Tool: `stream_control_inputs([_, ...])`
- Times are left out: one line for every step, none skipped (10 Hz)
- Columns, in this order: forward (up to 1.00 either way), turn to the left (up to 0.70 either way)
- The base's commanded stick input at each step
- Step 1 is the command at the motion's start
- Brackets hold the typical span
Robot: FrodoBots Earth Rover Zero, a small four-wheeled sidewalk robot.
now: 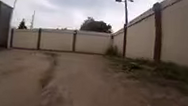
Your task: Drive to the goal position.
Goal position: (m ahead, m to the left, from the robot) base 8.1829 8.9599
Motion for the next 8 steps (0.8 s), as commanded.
stream_control_inputs([0.7,0.34])
stream_control_inputs([0.7,0.35])
stream_control_inputs([0.7,0.25])
stream_control_inputs([0.7,0.01])
stream_control_inputs([0.7,0.0])
stream_control_inputs([0.7,0.0])
stream_control_inputs([0.7,0.0])
stream_control_inputs([0.7,0.35])
